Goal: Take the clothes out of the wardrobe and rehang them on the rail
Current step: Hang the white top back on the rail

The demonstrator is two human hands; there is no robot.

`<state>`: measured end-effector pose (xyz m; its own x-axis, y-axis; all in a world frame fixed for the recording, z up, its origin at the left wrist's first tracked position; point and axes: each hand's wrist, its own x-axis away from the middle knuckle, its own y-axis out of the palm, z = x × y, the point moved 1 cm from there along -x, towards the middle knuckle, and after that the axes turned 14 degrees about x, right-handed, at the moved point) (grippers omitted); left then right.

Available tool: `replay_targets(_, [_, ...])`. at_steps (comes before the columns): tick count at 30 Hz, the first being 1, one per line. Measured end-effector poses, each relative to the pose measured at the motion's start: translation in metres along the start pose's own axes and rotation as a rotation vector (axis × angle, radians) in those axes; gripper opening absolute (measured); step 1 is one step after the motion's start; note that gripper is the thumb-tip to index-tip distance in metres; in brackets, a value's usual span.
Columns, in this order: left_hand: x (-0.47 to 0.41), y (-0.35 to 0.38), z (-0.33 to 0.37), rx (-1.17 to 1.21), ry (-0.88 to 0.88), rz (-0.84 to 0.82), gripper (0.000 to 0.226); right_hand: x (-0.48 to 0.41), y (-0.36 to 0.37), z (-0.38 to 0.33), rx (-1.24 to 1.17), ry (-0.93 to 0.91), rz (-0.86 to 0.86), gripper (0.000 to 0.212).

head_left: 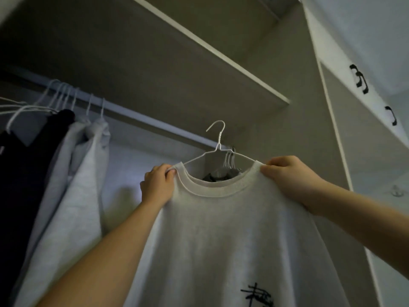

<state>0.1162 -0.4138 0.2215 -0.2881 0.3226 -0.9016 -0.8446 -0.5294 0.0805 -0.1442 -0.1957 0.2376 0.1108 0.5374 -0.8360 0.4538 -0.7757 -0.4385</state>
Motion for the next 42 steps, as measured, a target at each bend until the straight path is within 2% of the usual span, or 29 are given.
replay_targets(4, [-0.035,0.01,-0.027,0.049,-0.061,0.068,0.021,-0.041,0.033,-0.031,-0.086,0.009,0.097,0.023])
replay_targets(7, [-0.058,0.019,-0.047,0.128,-0.163,0.075,0.032,-0.066,0.059,-0.049,-0.11,0.03,0.138,0.021])
replay_targets(11, [-0.079,0.036,-0.061,0.294,-0.221,-0.035,0.047,-0.093,0.092,-0.066,-0.13,0.067,0.133,0.022])
replay_targets(16, [-0.087,0.048,-0.074,0.28,-0.273,-0.215,0.065,-0.109,0.119,-0.076,-0.128,0.096,0.136,0.02])
replay_targets(21, [-0.087,0.059,-0.087,0.361,-0.275,-0.298,0.068,-0.106,0.134,-0.072,-0.129,0.116,0.081,0.017])
replay_targets(25, [-0.074,0.073,-0.088,0.404,-0.28,-0.336,0.071,-0.103,0.138,-0.065,-0.128,0.106,0.045,0.031])
replay_targets(27, [-0.07,0.08,-0.084,0.441,-0.284,-0.35,0.082,-0.103,0.134,-0.064,-0.092,0.079,0.006,0.022])
replay_targets(29, [-0.07,0.088,-0.084,0.48,-0.271,-0.355,0.083,-0.106,0.128,-0.064,0.073,0.01,-0.01,0.016])
replay_targets(31, [-0.071,0.097,-0.086,0.518,-0.242,-0.372,0.074,-0.106,0.125,-0.062,0.348,-0.092,-0.013,0.022])
replay_targets(34, [-0.072,0.111,-0.088,0.53,-0.227,-0.387,0.068,-0.097,0.122,-0.056,0.726,-0.274,-0.016,0.039])
replay_targets(37, [-0.067,0.118,-0.076,0.481,-0.219,-0.384,0.073,-0.09,0.118,-0.046,1.109,-0.428,-0.003,0.072])
replay_targets(39, [-0.064,0.127,-0.073,0.486,-0.216,-0.396,0.073,-0.09,0.117,-0.038,1.233,-0.448,-0.042,0.086])
replay_targets(42, [-0.062,0.147,-0.07,0.493,-0.201,-0.432,0.078,-0.097,0.116,-0.022,1.282,-0.392,-0.115,0.099])
